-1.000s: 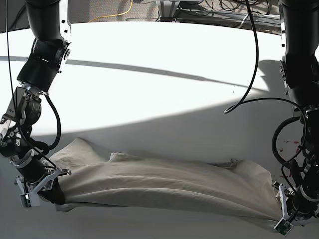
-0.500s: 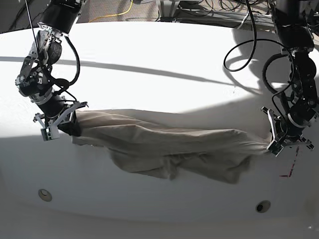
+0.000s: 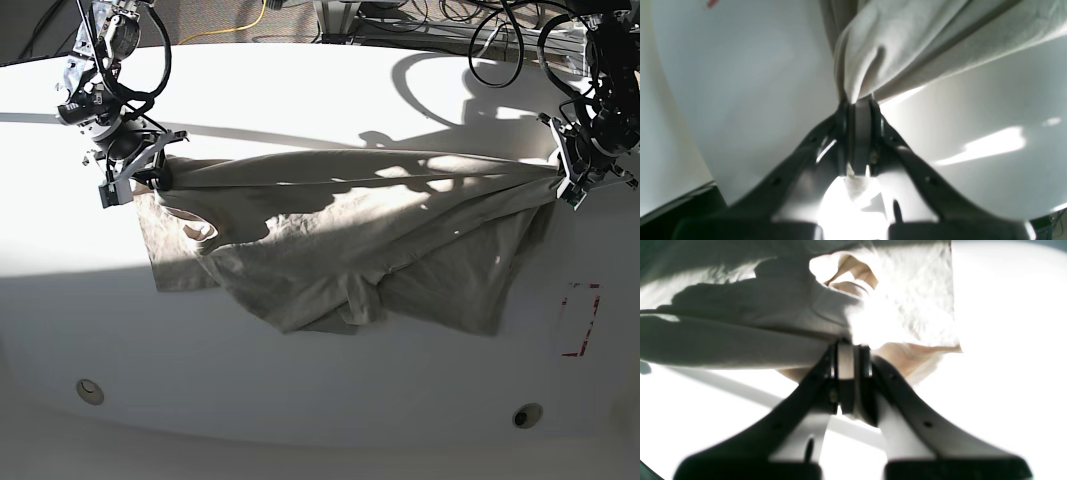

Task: Layout the t-shirt on the table in an organized manner, then fold the t-shirt properly
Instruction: 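Drag the held edge back across the table, laying the shirt flat, then release the shirt with the right gripper and move it to the hem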

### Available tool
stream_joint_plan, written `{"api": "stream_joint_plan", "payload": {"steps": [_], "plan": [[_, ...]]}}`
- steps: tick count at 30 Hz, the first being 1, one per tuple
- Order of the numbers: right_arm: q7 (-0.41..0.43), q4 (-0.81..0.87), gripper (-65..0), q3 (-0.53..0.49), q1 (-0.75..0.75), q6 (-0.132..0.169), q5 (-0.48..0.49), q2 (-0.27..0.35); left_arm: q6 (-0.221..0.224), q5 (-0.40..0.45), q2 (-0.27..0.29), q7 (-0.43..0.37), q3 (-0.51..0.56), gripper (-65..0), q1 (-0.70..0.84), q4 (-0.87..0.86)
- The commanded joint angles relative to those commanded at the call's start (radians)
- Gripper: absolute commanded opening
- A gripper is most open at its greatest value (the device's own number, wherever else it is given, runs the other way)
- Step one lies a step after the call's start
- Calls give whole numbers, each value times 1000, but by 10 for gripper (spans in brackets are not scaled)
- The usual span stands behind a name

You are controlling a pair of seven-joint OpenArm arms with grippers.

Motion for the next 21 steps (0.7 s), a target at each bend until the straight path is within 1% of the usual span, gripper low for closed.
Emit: {"api": "stream_joint_plan", "payload": {"steps": [2,4,6,7,8,9,12,13,14,21], "plan": [[0,0,-476,0,-28,-5,0,-2,0,0,0,0,0,-644,20,0],[0,0,-388,0,-51,-6,0,-15,0,0,0,0,0,-637,31,0],[0,6,-319,5,-71,-6,-8,-31,0,0,-2,0,0,-601,40,0],[0,6,-276,6,-84,-6,-8,-37,0,0,-2,0,0,-551,43,0],[0,6,-257,6,-91,-6,-8,-37,0,0,-2,0,0,-519,44,0],[0,6,-233,6,-100,-5,-8,-37,0,0,-2,0,0,-469,44,0],[0,14,-201,6,-124,-3,0,-38,0,2,-2,0,-2,-314,46,2],[0,25,-200,6,-129,-3,0,-38,0,3,-2,0,-2,-278,48,2],[0,35,-200,6,-132,-3,0,-40,0,3,-2,0,-2,-268,49,2],[0,69,-198,5,-107,2,2,-40,0,3,-2,0,-2,-272,49,2]]}}
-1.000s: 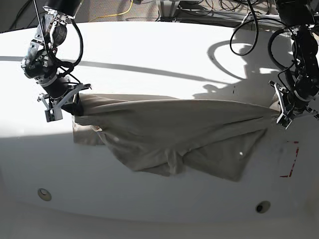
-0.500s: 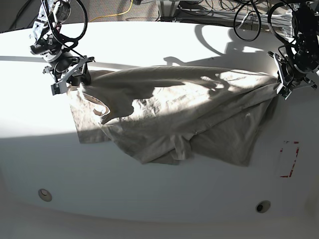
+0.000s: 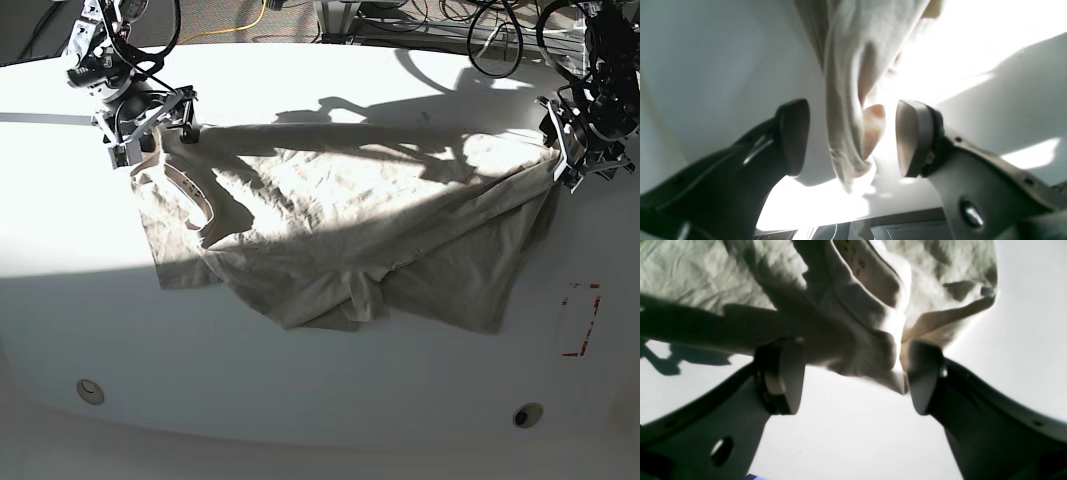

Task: Layout the t-shirt on the table in an organized manner, then fold the t-shirt properly
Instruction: 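Release the shirt with the right gripper and move it to the hem, then grasp the shirt hem corner with the right gripper and pull it outward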

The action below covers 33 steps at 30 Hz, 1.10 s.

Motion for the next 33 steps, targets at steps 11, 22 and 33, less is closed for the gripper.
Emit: {"api": "stream_joint_plan", "payload": {"steps": [11,22,33], "plan": [[0,-141,-198,-37,281,0,34,3,0,0,2,-2,0,-272,-3,0],[11,-514,-200,-144,591,0,32,46,0,0,5,-2,2,-272,-5,0],[170,-888,-198,-331,841,0,32,124,0,0,6,-2,6,-272,-6,0]]}}
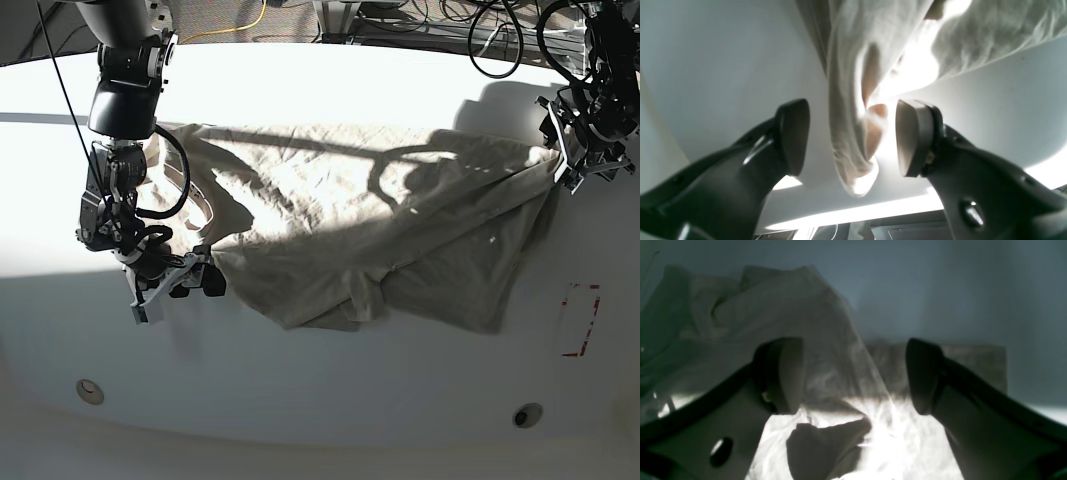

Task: Layout the t-shirt on the table in an organized manner, then fold the t-shirt properly
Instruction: 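Grasp the shirt hem corner with the right gripper and pull it outward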

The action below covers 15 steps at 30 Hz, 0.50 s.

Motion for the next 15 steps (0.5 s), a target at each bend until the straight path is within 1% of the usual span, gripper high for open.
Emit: {"api": "stream_joint_plan", "payload": {"steps": [1,8,13,15], "plan": [[9,-18,-198,-11,14,0,0,2,0,0,0,0,0,-272,0,0],[176,-264,-197,-164,124,0,0,9,0,-3,0,0,2,-272,0,0],[285,-405,-197,-264,172,0,0,6,0,-3,0,0,2,-272,-20,0],[316,-446,-197,-292,187,0,0,3,0,-3,0,0,0,-272,-21,0]]}}
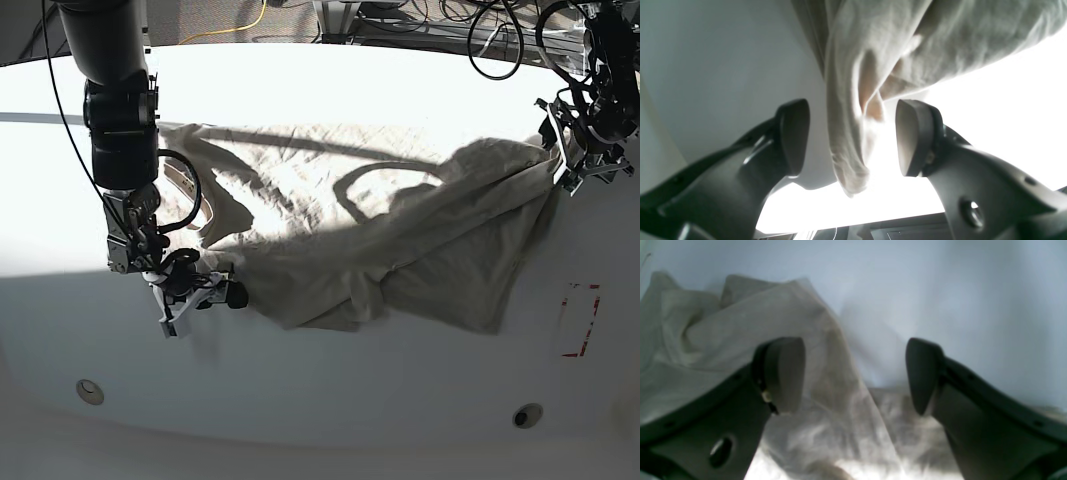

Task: Layout the t-shirt on the table in an organized manner, then fold the t-shirt properly
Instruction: 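Grasp the shirt hem corner with the right gripper and pull it outward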

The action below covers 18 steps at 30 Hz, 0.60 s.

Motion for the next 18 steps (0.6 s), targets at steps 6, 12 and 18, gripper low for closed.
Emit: {"api": "stream_joint_plan", "payload": {"steps": [6,12,18], "plan": [[54,-64,-197,-61,14,0,0,-25,0,0,0,0,0,-272,-6,0],[55,-63,-198,-107,14,0,2,-54,0,0,0,0,2,-272,-6,0],[54,-61,-203,-120,14,0,2,-92,0,-2,0,0,2,-272,-6,0]]}}
